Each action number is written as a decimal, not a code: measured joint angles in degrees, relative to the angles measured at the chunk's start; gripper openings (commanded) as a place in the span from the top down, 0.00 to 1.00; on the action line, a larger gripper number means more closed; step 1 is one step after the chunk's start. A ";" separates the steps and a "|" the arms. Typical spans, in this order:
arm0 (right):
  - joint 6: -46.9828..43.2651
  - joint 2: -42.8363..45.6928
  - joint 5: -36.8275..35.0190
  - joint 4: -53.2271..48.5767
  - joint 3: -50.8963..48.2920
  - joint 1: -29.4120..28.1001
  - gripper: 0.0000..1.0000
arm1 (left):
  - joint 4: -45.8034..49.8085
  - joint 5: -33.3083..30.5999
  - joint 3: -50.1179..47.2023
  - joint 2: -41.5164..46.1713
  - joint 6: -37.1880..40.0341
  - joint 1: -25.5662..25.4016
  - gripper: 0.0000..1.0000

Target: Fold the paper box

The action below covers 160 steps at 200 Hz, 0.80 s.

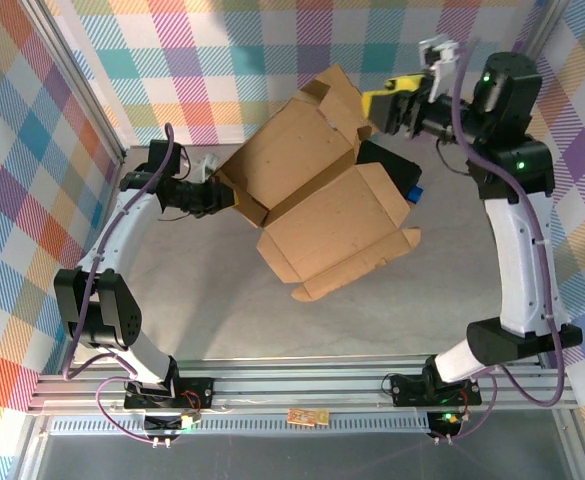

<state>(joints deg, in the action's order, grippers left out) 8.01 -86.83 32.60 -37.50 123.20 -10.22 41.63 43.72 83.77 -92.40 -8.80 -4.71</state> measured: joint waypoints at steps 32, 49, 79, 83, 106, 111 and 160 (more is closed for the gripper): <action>9.20 -6.19 9.44 6.80 -0.52 10.91 0.48 | 0.11 0.76 -0.02 0.00 1.40 0.00 1.00; 13.53 -11.10 16.94 10.01 1.05 12.33 0.50 | 0.15 1.29 -0.04 0.00 1.81 0.00 1.00; 17.97 -20.37 28.00 10.86 7.10 11.04 0.49 | 0.17 2.21 -0.04 -0.22 2.23 0.00 1.00; 18.16 -20.81 28.68 10.62 7.10 10.82 0.50 | 0.17 2.32 -0.04 -0.24 2.25 0.00 1.00; 17.97 -21.79 31.36 8.35 7.10 9.20 0.52 | 0.20 2.93 -0.04 -0.94 2.29 0.00 1.00; 17.73 -21.79 31.82 7.98 7.17 8.83 0.52 | 0.22 3.02 -0.04 -1.18 2.29 0.00 1.00; 13.42 -21.77 32.87 2.97 8.55 5.09 0.52 | 0.44 3.43 0.00 -2.40 2.54 0.02 1.00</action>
<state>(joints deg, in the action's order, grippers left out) 21.43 -108.60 65.47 -34.52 131.74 -5.13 42.06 47.16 83.77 -94.80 -6.26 -4.69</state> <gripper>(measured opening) 0.475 0.073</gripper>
